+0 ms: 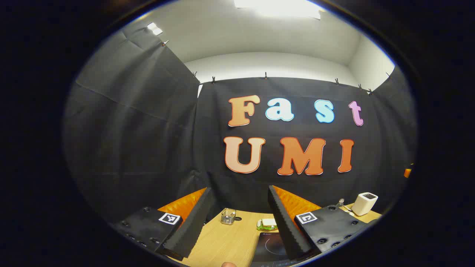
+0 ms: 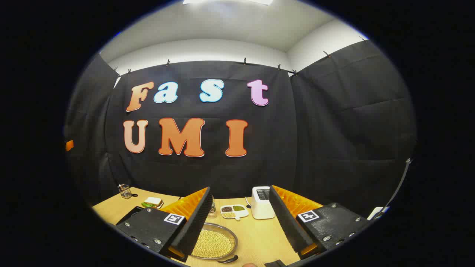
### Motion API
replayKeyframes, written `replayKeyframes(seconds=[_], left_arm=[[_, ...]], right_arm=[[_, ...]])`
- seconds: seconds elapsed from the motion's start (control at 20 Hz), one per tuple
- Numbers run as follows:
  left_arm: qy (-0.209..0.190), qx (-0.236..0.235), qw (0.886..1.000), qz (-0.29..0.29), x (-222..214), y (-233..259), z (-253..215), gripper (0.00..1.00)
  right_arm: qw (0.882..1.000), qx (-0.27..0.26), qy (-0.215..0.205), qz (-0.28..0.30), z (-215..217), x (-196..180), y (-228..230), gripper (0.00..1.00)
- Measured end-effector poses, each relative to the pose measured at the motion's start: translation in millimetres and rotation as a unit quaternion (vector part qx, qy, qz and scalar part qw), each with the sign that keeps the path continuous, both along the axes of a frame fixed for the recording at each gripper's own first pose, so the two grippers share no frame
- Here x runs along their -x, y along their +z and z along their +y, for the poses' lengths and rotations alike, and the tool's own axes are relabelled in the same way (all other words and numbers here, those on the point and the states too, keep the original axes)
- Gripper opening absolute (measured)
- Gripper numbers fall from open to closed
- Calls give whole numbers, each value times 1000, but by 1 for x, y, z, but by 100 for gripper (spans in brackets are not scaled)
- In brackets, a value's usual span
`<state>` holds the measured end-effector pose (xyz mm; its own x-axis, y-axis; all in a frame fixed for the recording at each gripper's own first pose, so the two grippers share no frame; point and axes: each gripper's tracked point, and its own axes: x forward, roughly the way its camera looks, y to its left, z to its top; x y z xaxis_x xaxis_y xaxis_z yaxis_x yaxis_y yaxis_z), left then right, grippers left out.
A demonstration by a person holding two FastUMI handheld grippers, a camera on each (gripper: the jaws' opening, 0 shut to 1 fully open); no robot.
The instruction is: First push the handle of the pot to place it horizontally, then grasp the pot with both hands and set it on the induction cooktop.
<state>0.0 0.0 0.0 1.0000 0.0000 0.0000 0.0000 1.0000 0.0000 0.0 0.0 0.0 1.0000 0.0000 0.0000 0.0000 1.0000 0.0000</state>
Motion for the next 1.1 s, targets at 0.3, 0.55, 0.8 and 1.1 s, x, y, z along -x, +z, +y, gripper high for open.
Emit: replayKeyframes(seconds=[0.3, 0.55, 0.8, 1.1], left_arm=[[-2, -21, 999, -24, 0, 37, 0, 98], [2, -26, 999, -20, -1, 35, 3, 97], [1, -24, 1000, -18, -3, 36, 4, 97], [-5, -25, 999, -21, 2, 39, 2, 97]], right_arm=[[1000, 4, 1, -2, -3, -1, 27, 95], [1000, 7, -9, 2, -9, -3, 37, 95], [1000, 1, -13, 3, -15, -3, 39, 95], [1000, -1, -14, 2, -16, -2, 40, 95]])
